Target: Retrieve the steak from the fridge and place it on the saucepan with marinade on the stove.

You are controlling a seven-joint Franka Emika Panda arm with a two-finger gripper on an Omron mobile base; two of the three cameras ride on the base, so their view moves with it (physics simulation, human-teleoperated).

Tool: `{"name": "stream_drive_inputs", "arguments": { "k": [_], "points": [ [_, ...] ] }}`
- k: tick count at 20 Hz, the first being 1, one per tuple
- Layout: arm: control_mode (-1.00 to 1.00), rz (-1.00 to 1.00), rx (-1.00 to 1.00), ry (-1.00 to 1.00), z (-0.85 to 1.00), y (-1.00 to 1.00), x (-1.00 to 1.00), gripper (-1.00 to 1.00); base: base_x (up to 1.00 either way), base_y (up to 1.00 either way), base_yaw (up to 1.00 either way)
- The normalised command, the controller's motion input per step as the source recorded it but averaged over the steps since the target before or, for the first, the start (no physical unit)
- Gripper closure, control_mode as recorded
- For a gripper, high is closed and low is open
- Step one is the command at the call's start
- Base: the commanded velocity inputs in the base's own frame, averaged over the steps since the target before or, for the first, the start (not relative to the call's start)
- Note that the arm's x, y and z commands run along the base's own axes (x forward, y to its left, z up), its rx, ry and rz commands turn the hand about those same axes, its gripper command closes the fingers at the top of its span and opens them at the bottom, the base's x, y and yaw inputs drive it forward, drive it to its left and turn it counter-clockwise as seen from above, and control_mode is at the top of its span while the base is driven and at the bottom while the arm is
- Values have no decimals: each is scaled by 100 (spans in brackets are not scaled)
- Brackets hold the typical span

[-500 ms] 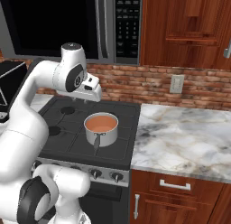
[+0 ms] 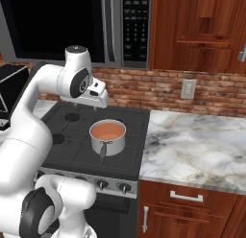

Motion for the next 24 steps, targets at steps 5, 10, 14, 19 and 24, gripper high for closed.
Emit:
{"name": "stream_drive_inputs", "arguments": {
  "k": [5,10,14,19,24],
  "points": [
    [100,0,0,0,0,0,0,-100,0,0,0],
    [100,0,0,0,0,0,0,-100,-32,39,10],
    [100,0,0,0,0,0,0,-100,-100,96,28],
    [100,0,0,0,0,0,0,-100,-44,66,73],
    [100,0,0,0,0,0,0,-100,-12,15,95]
  ]
}}
